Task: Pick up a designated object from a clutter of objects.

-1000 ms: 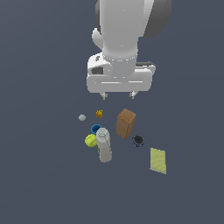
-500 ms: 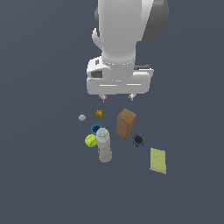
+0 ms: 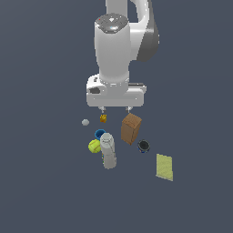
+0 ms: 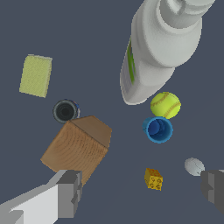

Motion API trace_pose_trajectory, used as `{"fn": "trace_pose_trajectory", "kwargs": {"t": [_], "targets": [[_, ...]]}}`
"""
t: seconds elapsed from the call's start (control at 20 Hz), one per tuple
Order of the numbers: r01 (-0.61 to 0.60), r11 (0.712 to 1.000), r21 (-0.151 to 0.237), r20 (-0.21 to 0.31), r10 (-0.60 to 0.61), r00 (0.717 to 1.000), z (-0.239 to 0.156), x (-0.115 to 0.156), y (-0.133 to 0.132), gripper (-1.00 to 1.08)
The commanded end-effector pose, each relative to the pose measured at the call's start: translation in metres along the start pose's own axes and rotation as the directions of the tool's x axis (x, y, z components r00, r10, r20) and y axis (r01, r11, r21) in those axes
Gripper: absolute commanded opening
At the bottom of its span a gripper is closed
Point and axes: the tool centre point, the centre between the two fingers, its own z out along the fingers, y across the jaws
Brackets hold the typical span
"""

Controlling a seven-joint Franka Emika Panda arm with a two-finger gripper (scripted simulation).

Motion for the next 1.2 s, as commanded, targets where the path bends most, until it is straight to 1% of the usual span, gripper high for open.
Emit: {"fn": "trace_pose_trajectory", "kwargs": {"t": [0.0,0.35,0.7,0.9,1.15], "targets": [[-0.017,1.000,0.000,-0.002,0.017,1.000,0.020,-0.007,0.010,1.00],[-0.069,0.998,-0.002,-0.008,0.069,0.998,0.078,-0.035,0.038,1.00],[-0.120,0.993,-0.009,-0.014,0.120,0.993,0.129,-0.073,0.063,1.00],[-0.144,0.989,-0.014,-0.017,0.144,0.989,0.150,-0.094,0.073,1.00],[-0.166,0.986,-0.019,-0.019,0.165,0.986,0.167,-0.115,0.082,1.00]]}}
